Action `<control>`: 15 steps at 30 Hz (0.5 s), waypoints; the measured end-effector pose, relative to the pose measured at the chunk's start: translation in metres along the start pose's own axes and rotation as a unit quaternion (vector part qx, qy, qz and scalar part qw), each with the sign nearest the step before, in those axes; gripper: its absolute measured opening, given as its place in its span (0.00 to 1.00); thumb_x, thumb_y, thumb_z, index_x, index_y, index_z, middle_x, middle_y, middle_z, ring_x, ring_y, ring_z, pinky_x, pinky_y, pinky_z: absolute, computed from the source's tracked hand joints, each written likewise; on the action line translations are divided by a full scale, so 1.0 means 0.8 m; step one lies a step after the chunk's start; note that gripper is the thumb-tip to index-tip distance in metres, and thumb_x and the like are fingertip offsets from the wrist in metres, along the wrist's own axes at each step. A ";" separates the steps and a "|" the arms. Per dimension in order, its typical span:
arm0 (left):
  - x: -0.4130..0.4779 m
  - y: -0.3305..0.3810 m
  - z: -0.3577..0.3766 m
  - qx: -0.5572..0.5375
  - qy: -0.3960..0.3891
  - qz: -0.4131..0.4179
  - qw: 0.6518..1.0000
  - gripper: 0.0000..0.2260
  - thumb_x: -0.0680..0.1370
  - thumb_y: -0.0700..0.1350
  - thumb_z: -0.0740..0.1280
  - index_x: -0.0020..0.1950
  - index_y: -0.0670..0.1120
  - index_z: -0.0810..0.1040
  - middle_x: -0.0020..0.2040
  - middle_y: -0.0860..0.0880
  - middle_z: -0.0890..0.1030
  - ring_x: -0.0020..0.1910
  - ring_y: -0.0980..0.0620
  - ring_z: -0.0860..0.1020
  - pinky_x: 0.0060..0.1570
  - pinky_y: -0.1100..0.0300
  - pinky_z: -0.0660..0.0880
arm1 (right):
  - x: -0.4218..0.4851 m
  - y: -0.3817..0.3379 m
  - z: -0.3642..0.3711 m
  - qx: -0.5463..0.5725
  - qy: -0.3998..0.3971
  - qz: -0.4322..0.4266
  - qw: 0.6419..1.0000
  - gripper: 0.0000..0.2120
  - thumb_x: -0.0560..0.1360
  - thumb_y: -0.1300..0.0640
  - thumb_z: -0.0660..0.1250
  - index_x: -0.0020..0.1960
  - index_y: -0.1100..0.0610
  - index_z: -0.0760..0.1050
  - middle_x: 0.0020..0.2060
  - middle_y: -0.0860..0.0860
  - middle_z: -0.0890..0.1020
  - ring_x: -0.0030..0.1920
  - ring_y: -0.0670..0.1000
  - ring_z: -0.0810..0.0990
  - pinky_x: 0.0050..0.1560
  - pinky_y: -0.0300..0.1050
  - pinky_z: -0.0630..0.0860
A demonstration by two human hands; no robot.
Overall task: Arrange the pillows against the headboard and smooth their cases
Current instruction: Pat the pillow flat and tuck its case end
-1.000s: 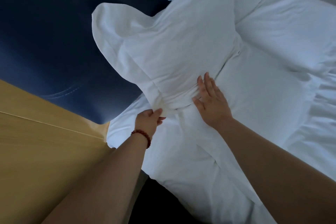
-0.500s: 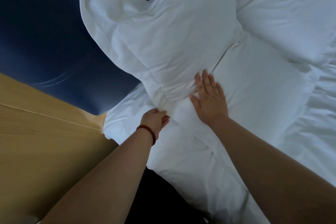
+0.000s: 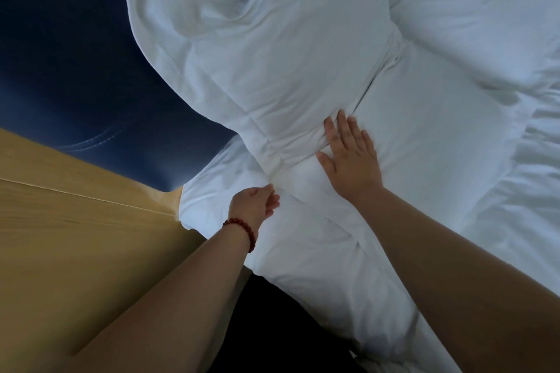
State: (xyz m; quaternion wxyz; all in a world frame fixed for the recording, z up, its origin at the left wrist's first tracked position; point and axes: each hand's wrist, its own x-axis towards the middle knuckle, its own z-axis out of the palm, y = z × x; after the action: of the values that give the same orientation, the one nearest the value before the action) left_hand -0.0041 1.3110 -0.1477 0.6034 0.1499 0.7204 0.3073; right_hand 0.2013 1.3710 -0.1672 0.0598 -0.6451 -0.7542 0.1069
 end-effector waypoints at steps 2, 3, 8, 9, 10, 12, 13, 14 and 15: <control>-0.018 0.009 -0.001 0.031 -0.010 0.054 0.998 0.08 0.80 0.46 0.67 0.47 0.42 0.81 0.42 0.47 0.85 0.45 0.50 0.84 0.54 0.54 0.80 | -0.001 -0.007 -0.006 0.022 0.011 0.010 1.000 0.32 0.79 0.38 0.43 0.80 0.47 0.44 0.80 0.50 0.47 0.79 0.52 0.47 0.78 0.51 0.45; -0.028 0.018 0.001 0.046 -0.018 0.090 0.995 0.08 0.80 0.46 0.66 0.47 0.43 0.82 0.42 0.48 0.86 0.45 0.51 0.84 0.54 0.55 0.80 | -0.001 -0.011 -0.009 0.037 0.024 0.013 0.999 0.31 0.80 0.38 0.44 0.80 0.48 0.47 0.80 0.50 0.49 0.79 0.53 0.50 0.78 0.53 0.48; -0.070 0.094 0.009 0.120 -0.036 0.304 0.944 0.06 0.80 0.44 0.65 0.48 0.52 0.81 0.46 0.55 0.84 0.48 0.61 0.81 0.53 0.64 0.76 | 0.006 -0.037 -0.044 0.070 0.163 0.000 0.984 0.23 0.81 0.44 0.55 0.71 0.54 0.70 0.75 0.55 0.64 0.73 0.59 0.66 0.70 0.57 0.66; -0.075 0.111 0.008 0.132 -0.038 0.342 0.929 0.07 0.80 0.43 0.64 0.49 0.53 0.81 0.48 0.56 0.84 0.49 0.63 0.80 0.52 0.68 0.75 | 0.011 -0.043 -0.054 0.067 0.187 -0.005 0.980 0.21 0.81 0.45 0.56 0.70 0.53 0.71 0.75 0.55 0.66 0.72 0.59 0.67 0.68 0.57 0.67; -0.081 0.127 0.004 0.151 -0.037 0.383 0.911 0.07 0.80 0.42 0.64 0.50 0.53 0.80 0.50 0.56 0.83 0.50 0.64 0.79 0.51 0.71 0.73 | 0.018 -0.050 -0.065 0.062 0.204 -0.012 0.977 0.21 0.81 0.45 0.57 0.70 0.52 0.71 0.74 0.55 0.66 0.71 0.59 0.67 0.66 0.57 0.68; -0.087 0.157 -0.003 0.191 -0.023 0.467 0.863 0.09 0.81 0.41 0.62 0.55 0.52 0.80 0.54 0.57 0.80 0.52 0.67 0.76 0.51 0.75 0.70 | 0.035 -0.063 -0.087 0.057 0.218 -0.040 0.974 0.22 0.81 0.45 0.56 0.72 0.51 0.70 0.75 0.55 0.66 0.72 0.58 0.67 0.67 0.56 0.68; -0.090 0.171 -0.006 0.205 -0.013 0.503 0.840 0.10 0.81 0.41 0.62 0.57 0.51 0.79 0.55 0.57 0.79 0.53 0.68 0.75 0.52 0.76 0.69 | 0.044 -0.070 -0.098 0.056 0.220 -0.054 0.972 0.22 0.81 0.45 0.56 0.73 0.51 0.69 0.75 0.55 0.66 0.73 0.58 0.67 0.67 0.56 0.68; -0.092 0.186 -0.008 0.219 -0.001 0.532 0.818 0.10 0.81 0.41 0.61 0.59 0.49 0.78 0.57 0.57 0.78 0.54 0.68 0.74 0.54 0.77 0.67 | 0.054 -0.077 -0.108 0.054 0.222 -0.067 0.971 0.23 0.82 0.45 0.56 0.74 0.51 0.68 0.75 0.55 0.66 0.73 0.57 0.66 0.68 0.56 0.68; -0.093 0.200 -0.009 0.233 0.014 0.557 0.797 0.11 0.81 0.40 0.61 0.61 0.48 0.78 0.58 0.56 0.77 0.55 0.67 0.72 0.56 0.78 0.65 | 0.063 -0.082 -0.118 0.053 0.224 -0.076 0.970 0.23 0.82 0.45 0.55 0.74 0.51 0.67 0.75 0.55 0.65 0.73 0.57 0.66 0.68 0.55 0.67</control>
State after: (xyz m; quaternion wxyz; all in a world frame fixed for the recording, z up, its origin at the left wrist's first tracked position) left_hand -0.0192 1.3876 0.0105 0.2646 0.6571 0.5704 0.4157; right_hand 0.1515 1.4194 -0.0622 0.2689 -0.5891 -0.7619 -0.0056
